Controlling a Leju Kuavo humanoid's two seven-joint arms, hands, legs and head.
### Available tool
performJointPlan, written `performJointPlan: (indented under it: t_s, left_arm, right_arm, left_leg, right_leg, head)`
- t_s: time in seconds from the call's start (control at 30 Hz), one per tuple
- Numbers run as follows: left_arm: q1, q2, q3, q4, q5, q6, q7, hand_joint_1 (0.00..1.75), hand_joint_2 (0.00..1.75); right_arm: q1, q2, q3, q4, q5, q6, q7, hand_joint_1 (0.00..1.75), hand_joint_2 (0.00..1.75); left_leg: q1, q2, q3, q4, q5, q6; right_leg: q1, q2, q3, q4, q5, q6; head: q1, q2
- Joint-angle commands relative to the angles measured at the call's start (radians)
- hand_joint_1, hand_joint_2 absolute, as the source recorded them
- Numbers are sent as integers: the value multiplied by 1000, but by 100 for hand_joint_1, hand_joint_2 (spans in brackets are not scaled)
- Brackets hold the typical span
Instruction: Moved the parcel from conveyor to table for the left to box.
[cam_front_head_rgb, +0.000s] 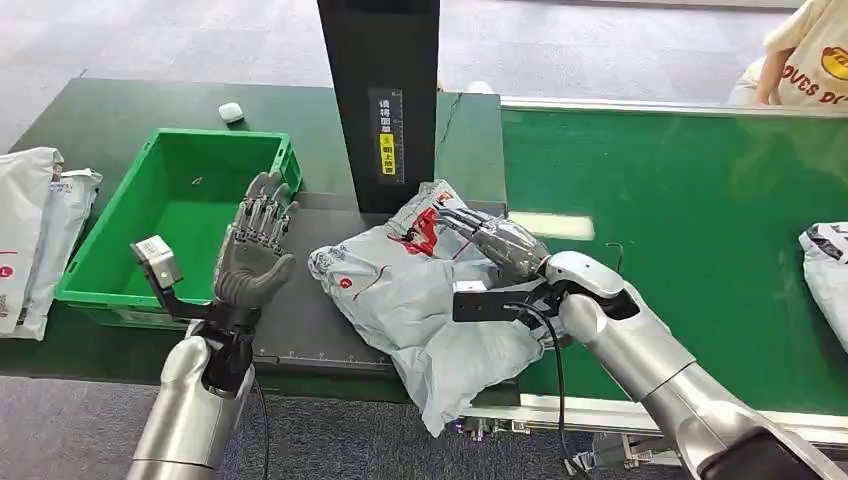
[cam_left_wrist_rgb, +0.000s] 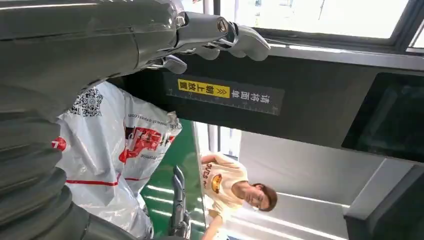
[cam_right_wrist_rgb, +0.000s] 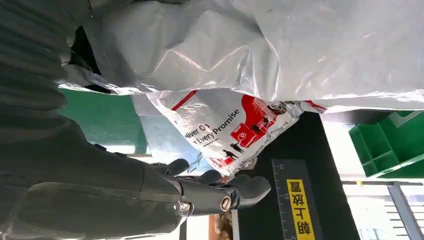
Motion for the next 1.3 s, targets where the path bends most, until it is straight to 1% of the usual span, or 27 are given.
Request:
performJointPlan:
  t_s: [0.03,0.07,0.1,0.2,0.23,0.3,0.5,0.53,0.63,0.8,0.87,0.9,1.0,1.03,1.13,1.17,1.23,1.27,1.3]
  left_arm:
    - [-22,17,-19,17,-1,0,1,0,175]
    - [-22,17,-19,17,-1,0,1,0,175]
    - [-22,17,-19,17,-1,0,1,0,175]
    - [-22,17,-19,17,-1,0,1,0,175]
    - [-22,17,-19,17,-1,0,1,0,175]
    - [-22,17,-19,17,-1,0,1,0,175]
    - [-22,17,-19,17,-1,0,1,0,175]
    - [-22,17,-19,17,-1,0,1,0,175]
    - [-22,17,-19,17,-1,0,1,0,175]
    - [-22,17,-19,17,-1,0,1,0,175]
    - [-22,17,-19,17,-1,0,1,0,175]
    - [-22,17,-19,17,-1,0,1,0,175]
    - [-22,17,-19,17,-1,0,1,0,175]
    - [-22,17,-19,17,-1,0,1,0,175]
    - [-22,17,-19,17,-1,0,1,0,175]
    - [-22,17,-19,17,-1,0,1,0,175]
    - [-22,17,-19,17,-1,0,1,0,175]
    - [-22,17,-19,17,-1,0,1,0,175]
    - [-22,17,-19,17,-1,0,1,0,175]
  right_arm:
    - [-22,-11,23,3,2,1,-2,0,175]
    - [-22,-11,23,3,2,1,-2,0,175]
    - [-22,-11,23,3,2,1,-2,0,175]
    - [-22,-11,23,3,2,1,-2,0,175]
    - [-22,-11,23,3,2,1,-2,0,175]
    - [-22,-11,23,3,2,1,-2,0,175]
    - [-22,-11,23,3,2,1,-2,0,175]
    - [-22,-11,23,3,2,1,-2,0,175]
    - [-22,-11,23,3,2,1,-2,0,175]
    - [-22,-11,23,3,2,1,-2,0,175]
    - [-22,-11,23,3,2,1,-2,0,175]
    - [-22,-11,23,3,2,1,-2,0,175]
    - [-22,-11,23,3,2,1,-2,0,175]
    - [-22,-11,23,3,2,1,-2,0,175]
    - [-22,-11,23,3,2,1,-2,0,175]
    - [-22,-11,23,3,2,1,-2,0,175]
    - [-22,-11,23,3,2,1,-2,0,175]
    - [-22,-11,23,3,2,1,-2,0,175]
    - [-22,-11,23,3,2,1,-2,0,175]
  left_leg:
    - [0,0,3,-1,-1,0]
    - [0,0,1,-1,0,0]
    - [0,1,4,-1,-1,0]
    - [0,0,1,0,0,0]
    - [0,0,3,-1,-1,0]
    - [0,0,1,-1,0,0]
    - [0,0,2,-1,0,0]
    - [0,1,4,-1,-1,0]
    - [0,0,1,-1,0,0]
    - [0,0,4,-1,-1,0]
    - [0,0,2,-1,0,0]
    - [0,0,4,-1,-1,0]
    - [0,0,2,-1,-1,0]
    - [0,1,4,-1,-1,0]
    - [0,0,1,0,0,0]
    - [0,0,3,-1,-1,0]
    - [0,0,1,-1,0,0]
    - [0,0,3,-1,-1,0]
    - [0,0,2,-1,0,0]
  right_leg:
    - [0,0,3,-1,-1,-1]
    - [0,0,1,-1,0,-1]
    - [0,0,4,-1,-1,-1]
    - [0,0,1,0,0,0]
    - [0,0,3,-1,-1,-1]
    - [0,0,1,0,0,0]
    - [0,0,2,0,0,-1]
    - [0,0,4,-1,-1,-1]
    - [0,0,1,-1,0,-1]
    - [0,0,4,-1,-1,-1]
    - [0,0,2,-1,0,-1]
    - [0,0,4,-1,-1,-1]
    - [0,0,2,-1,-1,-1]
    - [0,0,4,-1,-1,-1]
    - [0,0,1,0,0,0]
    - [0,0,3,-1,-1,-1]
    - [0,0,1,0,0,0]
    - [0,0,3,-1,-1,-1]
    - [0,0,2,-1,0,-1]
  head:
    - [0,0]
    - [0,0]
    - [0,0]
    - [0,0]
    - [0,0]
    - [0,0]
    - [0,0]
    - [0,0]
    - [0,0]
    - [0,0]
    - [0,0]
    - [0,0]
    - [0,0]
    - [0,0]
    - [0,0]
    - [0,0]
    - [0,0]
    - [0,0]
    - [0,0]
